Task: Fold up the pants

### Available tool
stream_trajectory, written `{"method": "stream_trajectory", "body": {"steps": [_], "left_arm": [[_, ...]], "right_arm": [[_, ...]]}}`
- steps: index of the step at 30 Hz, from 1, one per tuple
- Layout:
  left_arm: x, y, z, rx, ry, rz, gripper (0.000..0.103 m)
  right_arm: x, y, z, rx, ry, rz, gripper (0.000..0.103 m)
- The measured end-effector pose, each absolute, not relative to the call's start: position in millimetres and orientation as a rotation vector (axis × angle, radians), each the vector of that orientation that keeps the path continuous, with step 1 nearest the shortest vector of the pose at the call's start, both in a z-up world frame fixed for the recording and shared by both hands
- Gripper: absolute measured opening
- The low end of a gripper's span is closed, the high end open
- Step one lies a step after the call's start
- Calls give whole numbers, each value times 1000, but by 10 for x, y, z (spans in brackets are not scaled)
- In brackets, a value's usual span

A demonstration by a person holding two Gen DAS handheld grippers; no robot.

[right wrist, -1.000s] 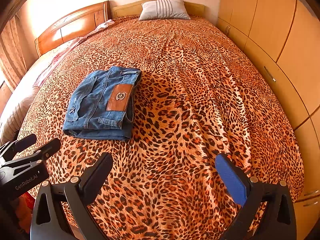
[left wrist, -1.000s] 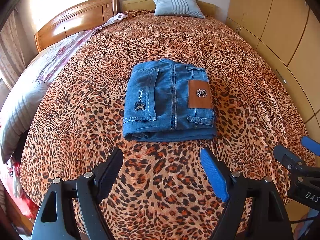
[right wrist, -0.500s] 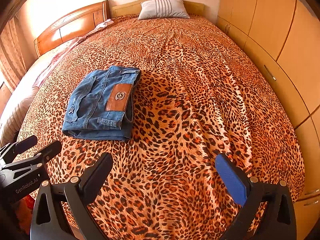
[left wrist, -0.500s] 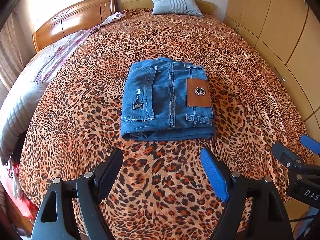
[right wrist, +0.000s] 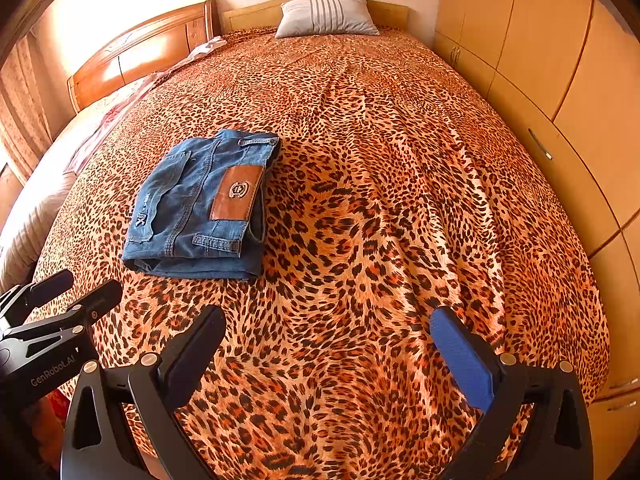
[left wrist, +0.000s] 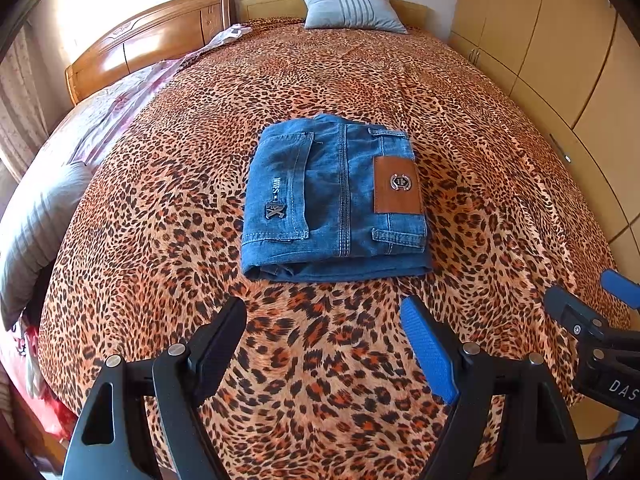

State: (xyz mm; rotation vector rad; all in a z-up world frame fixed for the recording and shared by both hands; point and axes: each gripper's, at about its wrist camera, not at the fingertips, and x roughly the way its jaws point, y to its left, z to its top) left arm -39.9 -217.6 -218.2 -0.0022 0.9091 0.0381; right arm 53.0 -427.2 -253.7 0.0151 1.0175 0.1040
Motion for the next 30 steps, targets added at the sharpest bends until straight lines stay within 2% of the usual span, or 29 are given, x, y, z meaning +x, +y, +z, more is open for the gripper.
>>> {"method": "stream_trajectory", "body": {"steps": [30], "left_arm": [[-423,-2178,-2139,-18,889,37,78]], "right_arm": [[510,-4272,-2537,9,1023,110,103]]}}
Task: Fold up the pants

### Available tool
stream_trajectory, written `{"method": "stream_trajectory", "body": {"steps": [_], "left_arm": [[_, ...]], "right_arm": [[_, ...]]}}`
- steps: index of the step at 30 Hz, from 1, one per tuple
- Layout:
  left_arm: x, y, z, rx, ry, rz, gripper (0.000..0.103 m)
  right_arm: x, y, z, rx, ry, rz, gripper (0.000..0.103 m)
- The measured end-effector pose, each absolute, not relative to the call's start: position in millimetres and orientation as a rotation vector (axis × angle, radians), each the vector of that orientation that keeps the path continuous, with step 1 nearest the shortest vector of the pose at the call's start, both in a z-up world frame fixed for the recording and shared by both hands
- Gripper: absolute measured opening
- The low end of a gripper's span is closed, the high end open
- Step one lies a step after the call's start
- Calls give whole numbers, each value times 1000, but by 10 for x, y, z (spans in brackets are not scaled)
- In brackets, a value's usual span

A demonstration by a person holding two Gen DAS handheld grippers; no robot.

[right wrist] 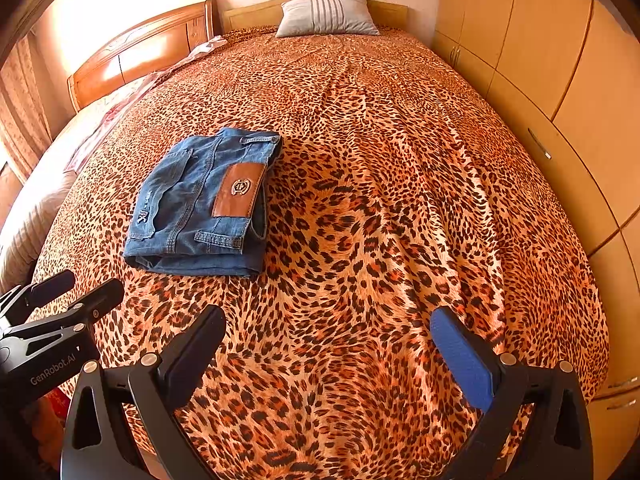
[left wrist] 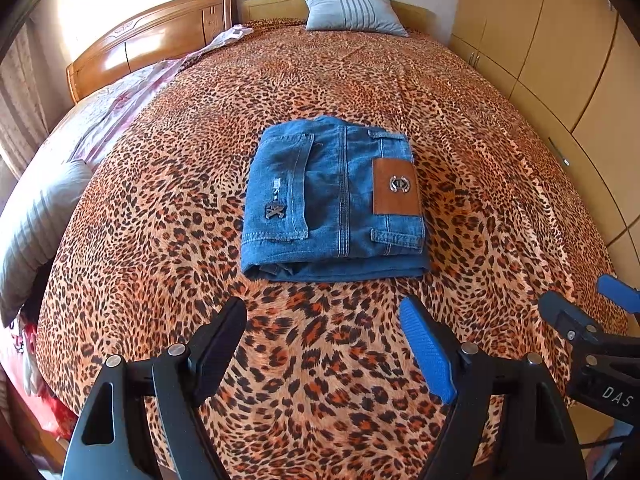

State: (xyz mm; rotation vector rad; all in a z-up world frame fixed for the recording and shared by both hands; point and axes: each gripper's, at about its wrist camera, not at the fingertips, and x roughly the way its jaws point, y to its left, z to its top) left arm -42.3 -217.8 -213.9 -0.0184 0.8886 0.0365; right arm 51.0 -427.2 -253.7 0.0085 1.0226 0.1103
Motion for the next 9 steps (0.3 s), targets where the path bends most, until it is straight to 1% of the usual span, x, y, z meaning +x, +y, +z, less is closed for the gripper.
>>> {"method": "stream_trajectory", "body": {"steps": [3,9], "left_arm": [[-469,-2177,-2080,-36,857,33,78],[-493,-2180,-2086,-31,878,41,80]], "right_arm": [[546,-4251,-2527,14,1026,116,103],[578,-4222,-2487,2,1011,124,103]]}}
